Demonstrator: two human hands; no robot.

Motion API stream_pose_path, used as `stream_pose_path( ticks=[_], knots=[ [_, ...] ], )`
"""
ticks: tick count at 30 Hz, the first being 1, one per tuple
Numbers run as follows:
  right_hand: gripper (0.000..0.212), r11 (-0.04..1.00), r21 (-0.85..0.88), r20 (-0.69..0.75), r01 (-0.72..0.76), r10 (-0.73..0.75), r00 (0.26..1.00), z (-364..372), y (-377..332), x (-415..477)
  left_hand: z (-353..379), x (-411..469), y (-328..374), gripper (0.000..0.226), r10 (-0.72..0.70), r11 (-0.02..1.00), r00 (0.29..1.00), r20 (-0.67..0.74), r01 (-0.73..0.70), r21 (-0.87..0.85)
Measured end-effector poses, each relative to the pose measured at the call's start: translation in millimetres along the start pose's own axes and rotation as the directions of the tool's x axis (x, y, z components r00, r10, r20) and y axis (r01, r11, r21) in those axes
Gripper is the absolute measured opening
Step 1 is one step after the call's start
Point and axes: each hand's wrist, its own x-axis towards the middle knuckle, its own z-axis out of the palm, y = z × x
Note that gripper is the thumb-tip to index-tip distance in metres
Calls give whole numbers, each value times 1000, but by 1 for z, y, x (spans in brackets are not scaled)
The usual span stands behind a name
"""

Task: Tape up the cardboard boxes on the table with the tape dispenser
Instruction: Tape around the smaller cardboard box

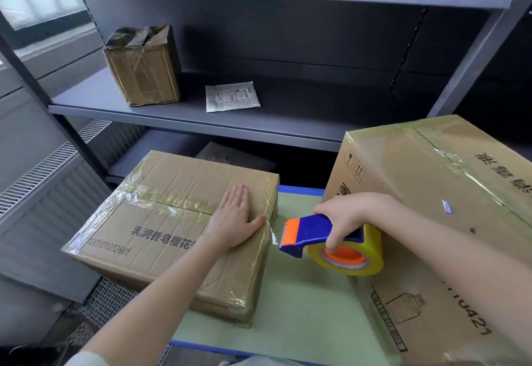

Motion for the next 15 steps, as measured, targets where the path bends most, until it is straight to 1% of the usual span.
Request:
stream_pose_path(
  ticks=[3,5,9,15],
  knots=[
    [52,1000,-7,5,-4,4,1000,4,-5,6,8,0,15,81,60,998,998,-21,-60,14],
    [50,1000,-13,4,-21,21,1000,6,-7,10,11,-1,16,82,52,998,998,-37,-51,43],
    [57,999,-17,0,-43,43,999,6,-8,12,10,-1,16,85,23,999,999,-41,-21,43],
    [56,997,-7,14,-72,72,997,8,-11,17,12,-2,19,87,20,997,999,-35,-18,69]
  ],
)
